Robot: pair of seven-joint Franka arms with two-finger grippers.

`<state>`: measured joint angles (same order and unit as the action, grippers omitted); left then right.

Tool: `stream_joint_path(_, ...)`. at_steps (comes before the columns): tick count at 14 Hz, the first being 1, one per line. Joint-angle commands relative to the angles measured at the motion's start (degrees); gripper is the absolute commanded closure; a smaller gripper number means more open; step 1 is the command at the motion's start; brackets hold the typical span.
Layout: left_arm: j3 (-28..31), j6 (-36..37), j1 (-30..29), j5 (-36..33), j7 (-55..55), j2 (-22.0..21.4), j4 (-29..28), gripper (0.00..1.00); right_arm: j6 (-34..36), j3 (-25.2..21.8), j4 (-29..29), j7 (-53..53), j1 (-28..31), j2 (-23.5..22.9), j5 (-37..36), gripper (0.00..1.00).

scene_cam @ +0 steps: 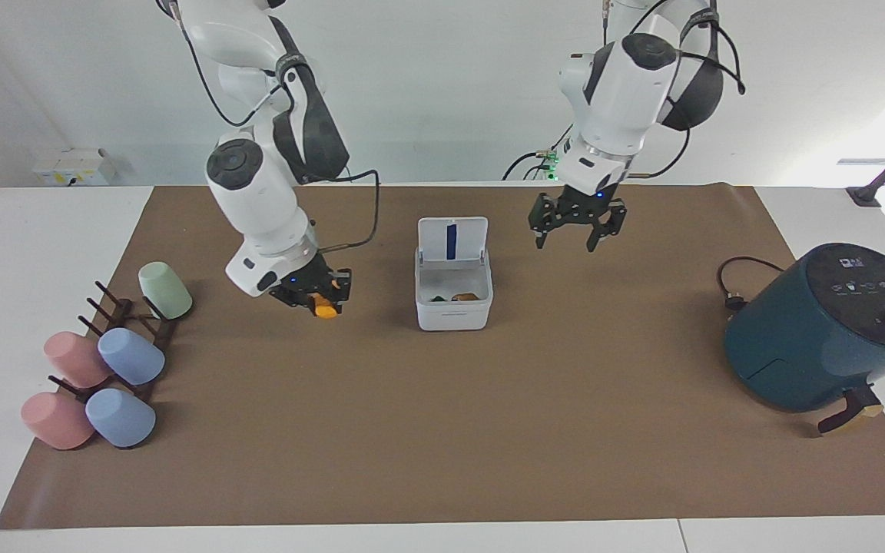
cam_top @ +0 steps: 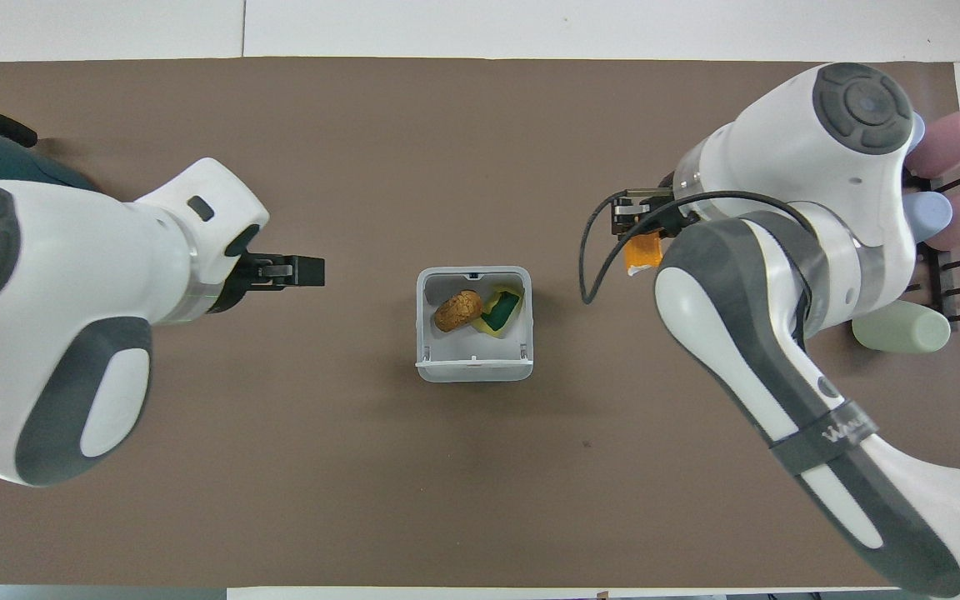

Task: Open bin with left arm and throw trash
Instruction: 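Drop the orange piece into the bin with the right gripper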

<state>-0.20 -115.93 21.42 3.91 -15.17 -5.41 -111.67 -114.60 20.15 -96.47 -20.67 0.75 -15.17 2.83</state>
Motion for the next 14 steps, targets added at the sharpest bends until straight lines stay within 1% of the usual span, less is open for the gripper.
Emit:
stream_joint_path(1, -0.50, 3.24, -5.58, 0.22, 5.23, 0.14, 1.62, 0.00, -1.66, 0.33, 3.65, -11.63, -5.55, -2.49, 0.33, 1.00)
stream_joint_path(3, -0.59, 5.18, -10.76, 0.13, 11.00, 0.57, 2.85, 0.00, -5.53, 0.24, 1.65, -20.41, -11.53, -2.50, 0.16, 1.00)
stream_joint_path(4, -0.50, 6.06, -12.61, 0.13, 13.04, 0.58, 3.21, 0.00, -7.55, 0.24, -0.11, -22.98, -12.60, -2.06, 0.16, 1.00)
stream_joint_path(7, -0.59, 11.41, -17.45, 0.13, 17.26, 0.84, 7.24, 0.00, -9.24, 0.15, -1.26, -25.29, -16.38, -3.28, -0.02, 1.00)
stream_joint_path(8, -0.50, 13.17, -18.77, 0.13, 18.32, 0.84, 8.73, 0.00, -10.72, 0.15, -2.49, -25.29, -16.39, -3.29, -0.37, 0.88)
stream_joint_path(9, -0.59, 14.93, -20.70, 0.04, 19.29, 0.93, 10.14, 0.00, -11.52, 0.24, -2.93, -25.38, -16.30, -3.20, -0.37, 0.47)
stream_joint_path(10, -0.59, 15.99, -21.50, 0.04, 20.69, 0.93, 11.28, 0.00, -11.26, 0.24, -2.94, -25.90, -16.22, -3.20, -0.37, 0.26)
stream_joint_path(11, -0.50, 17.13, -21.77, 0.04, 21.84, 1.10, 12.60, 0.00, -11.18, 0.24, -2.85, -27.13, -16.30, -3.20, -0.37, 0.19)
stream_joint_path(12, -0.50, 18.45, -21.77, 0.04, 21.85, 1.71, 14.53, 0.00, -10.91, 0.24, -2.76, -28.53, -16.30, -3.20, -0.37, 0.00)
stream_joint_path(14, -0.41, 22.84, -21.86, -0.13, 21.85, 4.26, 19.80, 0.00, -8.21, -0.54, -0.84, -28.20, -15.43, -2.94, -0.98, 0.00)
